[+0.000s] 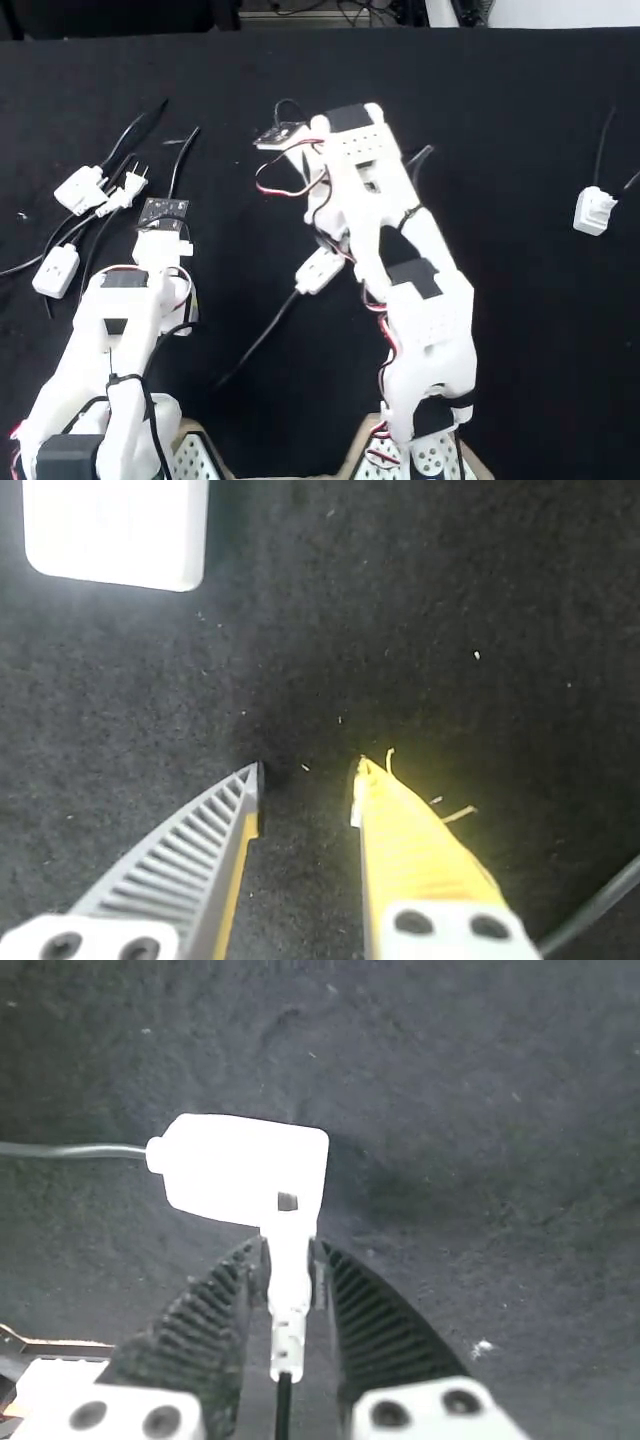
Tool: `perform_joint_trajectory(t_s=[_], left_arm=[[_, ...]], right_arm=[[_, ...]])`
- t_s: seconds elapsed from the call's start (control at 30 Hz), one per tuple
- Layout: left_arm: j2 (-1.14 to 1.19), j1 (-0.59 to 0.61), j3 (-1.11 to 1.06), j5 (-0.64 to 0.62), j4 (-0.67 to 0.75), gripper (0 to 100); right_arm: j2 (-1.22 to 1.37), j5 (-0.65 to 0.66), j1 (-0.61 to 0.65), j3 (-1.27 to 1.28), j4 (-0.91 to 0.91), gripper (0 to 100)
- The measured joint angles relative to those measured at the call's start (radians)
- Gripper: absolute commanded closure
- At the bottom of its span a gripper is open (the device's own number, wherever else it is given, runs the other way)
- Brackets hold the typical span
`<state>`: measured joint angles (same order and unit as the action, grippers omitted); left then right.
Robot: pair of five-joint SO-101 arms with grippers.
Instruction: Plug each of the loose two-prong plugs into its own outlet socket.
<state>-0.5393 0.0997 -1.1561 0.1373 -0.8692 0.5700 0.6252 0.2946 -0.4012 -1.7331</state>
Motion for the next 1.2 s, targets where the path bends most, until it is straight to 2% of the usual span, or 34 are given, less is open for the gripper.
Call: perform_joint_trajectory(t_s=[0.2, 0.4, 0.63, 0.8, 0.97, 1.2], left_arm=[[0.000, 0.000, 0.000, 0.000, 0.000, 83], [0.000, 0.000, 0.000, 0.000, 0.000, 83], [0.000, 0.000, 0.000, 0.000, 0.000, 83], [0.000, 0.000, 0.000, 0.000, 0.000, 83], [0.000, 0.000, 0.000, 0.000, 0.000, 83], [0.000, 0.000, 0.000, 0.000, 0.000, 83]], right_arm=[[0.000, 0.031, -0.006, 0.000, 0.000, 98.8], [0.000, 0.095, -0.063, 0.000, 0.000, 98.8], [0.000, 0.106, -0.095, 0.000, 0.000, 98.8], [0.000, 0.015, -0.095, 0.000, 0.000, 98.8], [0.000, -0.133, -0.095, 0.000, 0.000, 98.8], [-0.003, -0.176, -0.097, 0.000, 0.000, 98.8]])
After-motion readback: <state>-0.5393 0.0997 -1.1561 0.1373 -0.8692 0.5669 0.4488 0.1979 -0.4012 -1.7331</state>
